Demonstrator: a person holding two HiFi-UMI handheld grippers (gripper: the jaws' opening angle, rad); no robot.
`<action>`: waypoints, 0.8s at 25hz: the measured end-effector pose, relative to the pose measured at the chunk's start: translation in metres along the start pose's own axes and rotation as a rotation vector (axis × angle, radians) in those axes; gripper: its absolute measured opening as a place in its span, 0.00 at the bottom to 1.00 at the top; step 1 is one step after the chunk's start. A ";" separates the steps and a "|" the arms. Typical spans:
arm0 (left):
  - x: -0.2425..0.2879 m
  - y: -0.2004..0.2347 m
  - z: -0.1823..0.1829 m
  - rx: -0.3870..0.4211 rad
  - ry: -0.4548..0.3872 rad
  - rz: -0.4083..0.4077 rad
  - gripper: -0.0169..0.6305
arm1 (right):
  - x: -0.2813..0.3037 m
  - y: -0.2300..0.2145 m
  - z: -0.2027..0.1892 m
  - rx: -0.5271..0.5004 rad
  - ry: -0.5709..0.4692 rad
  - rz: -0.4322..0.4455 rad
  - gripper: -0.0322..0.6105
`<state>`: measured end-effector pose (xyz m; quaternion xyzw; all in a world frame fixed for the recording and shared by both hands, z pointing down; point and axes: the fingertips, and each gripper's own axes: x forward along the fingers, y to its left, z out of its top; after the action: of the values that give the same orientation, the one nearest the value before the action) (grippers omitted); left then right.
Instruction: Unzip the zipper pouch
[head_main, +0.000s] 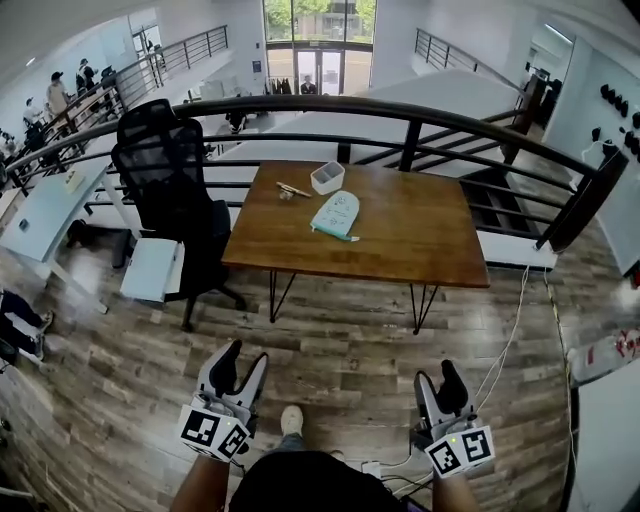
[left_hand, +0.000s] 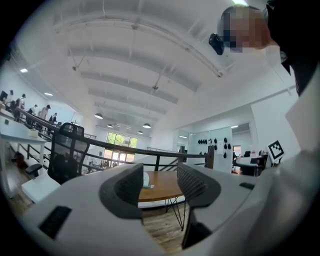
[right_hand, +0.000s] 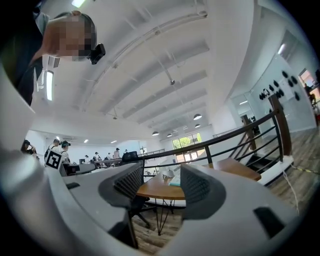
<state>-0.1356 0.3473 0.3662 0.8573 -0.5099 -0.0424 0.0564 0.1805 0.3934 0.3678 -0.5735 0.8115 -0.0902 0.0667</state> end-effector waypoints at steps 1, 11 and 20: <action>0.009 0.006 0.001 -0.004 -0.004 -0.010 0.35 | 0.008 0.000 0.003 -0.008 -0.004 -0.007 0.42; 0.066 0.090 0.017 -0.004 -0.022 -0.057 0.35 | 0.109 0.024 0.013 -0.038 -0.010 -0.023 0.37; 0.088 0.150 0.018 0.014 -0.010 -0.058 0.35 | 0.174 0.045 -0.006 -0.001 0.038 0.005 0.35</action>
<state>-0.2264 0.1977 0.3681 0.8720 -0.4853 -0.0446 0.0465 0.0796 0.2443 0.3631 -0.5695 0.8142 -0.1004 0.0512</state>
